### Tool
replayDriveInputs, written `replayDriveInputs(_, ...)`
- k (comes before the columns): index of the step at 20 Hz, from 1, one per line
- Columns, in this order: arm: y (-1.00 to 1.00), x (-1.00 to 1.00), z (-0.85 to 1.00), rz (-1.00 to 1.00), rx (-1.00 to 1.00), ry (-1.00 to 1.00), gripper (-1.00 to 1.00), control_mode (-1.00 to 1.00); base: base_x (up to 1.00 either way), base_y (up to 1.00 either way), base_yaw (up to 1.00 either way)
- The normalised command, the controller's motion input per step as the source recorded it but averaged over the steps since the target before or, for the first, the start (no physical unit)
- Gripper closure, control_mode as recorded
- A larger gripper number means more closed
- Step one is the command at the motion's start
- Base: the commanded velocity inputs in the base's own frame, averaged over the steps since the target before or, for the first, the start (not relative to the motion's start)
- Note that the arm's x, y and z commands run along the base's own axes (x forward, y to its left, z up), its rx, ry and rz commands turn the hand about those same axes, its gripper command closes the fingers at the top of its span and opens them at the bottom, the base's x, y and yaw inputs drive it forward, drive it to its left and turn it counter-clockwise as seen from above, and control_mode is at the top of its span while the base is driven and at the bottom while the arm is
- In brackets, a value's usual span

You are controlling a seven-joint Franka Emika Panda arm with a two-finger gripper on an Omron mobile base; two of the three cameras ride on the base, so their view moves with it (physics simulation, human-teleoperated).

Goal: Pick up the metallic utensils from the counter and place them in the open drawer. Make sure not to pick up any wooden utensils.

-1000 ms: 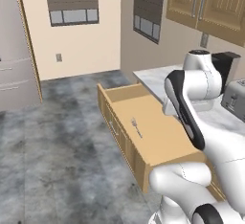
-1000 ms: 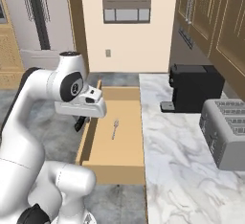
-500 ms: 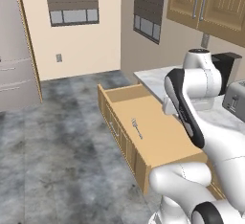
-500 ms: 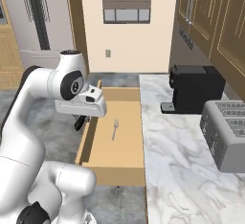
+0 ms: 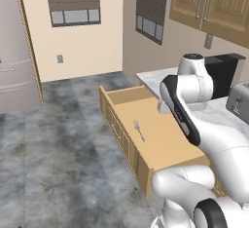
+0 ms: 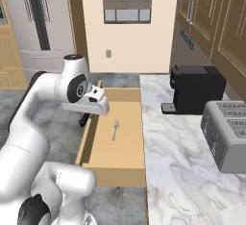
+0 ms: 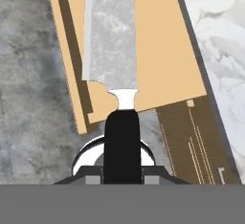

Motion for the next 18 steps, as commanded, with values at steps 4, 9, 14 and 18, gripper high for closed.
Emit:
replayDriveInputs(4,0.00,0.66,-0.58,-0.11,0.00,-0.01,1.00,-1.00,0.00,0.00,0.00)
replayDriveInputs(9,0.00,0.68,-0.63,-0.09,0.00,0.06,1.00,-1.00,0.00,0.00,0.00)
replayDriveInputs(14,-0.01,0.62,-0.60,0.00,0.02,0.13,1.00,-1.00,0.00,0.00,0.00)
replayDriveInputs(18,-0.14,0.59,-0.42,0.03,0.00,0.05,1.00,-1.00,0.00,0.00,0.00)
